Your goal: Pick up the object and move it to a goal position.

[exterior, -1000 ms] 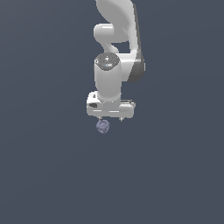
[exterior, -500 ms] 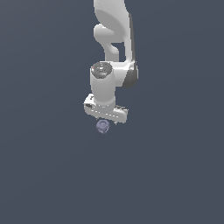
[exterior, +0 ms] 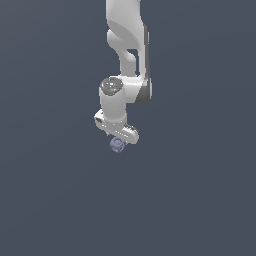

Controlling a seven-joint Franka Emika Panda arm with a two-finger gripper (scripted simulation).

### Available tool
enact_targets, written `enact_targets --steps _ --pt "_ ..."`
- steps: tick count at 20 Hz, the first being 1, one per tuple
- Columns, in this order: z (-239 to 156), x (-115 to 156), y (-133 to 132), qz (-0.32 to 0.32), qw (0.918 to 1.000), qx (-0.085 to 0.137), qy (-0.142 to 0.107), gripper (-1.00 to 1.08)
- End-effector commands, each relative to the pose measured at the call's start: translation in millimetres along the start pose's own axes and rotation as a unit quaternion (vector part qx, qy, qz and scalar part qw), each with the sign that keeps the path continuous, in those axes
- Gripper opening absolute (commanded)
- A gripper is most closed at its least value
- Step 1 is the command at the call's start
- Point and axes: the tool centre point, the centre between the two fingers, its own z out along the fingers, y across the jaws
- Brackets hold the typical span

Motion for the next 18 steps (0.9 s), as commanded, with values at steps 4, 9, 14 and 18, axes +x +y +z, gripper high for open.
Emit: enact_targets --steps 4,9,14,18 --pt "5.4 -1.2 5.3 0.02 0.9998 -0.001 0.001 1.0" --pt "8.1 -1.3 4.8 0.018 0.9998 -0.001 0.001 1.0" --pt "26.3 -1.9 5.4 0.019 0.9998 -0.001 0.001 1.0" --pt "45.6 -2.2 5.9 0.02 0.9998 -0.002 0.001 1.0"
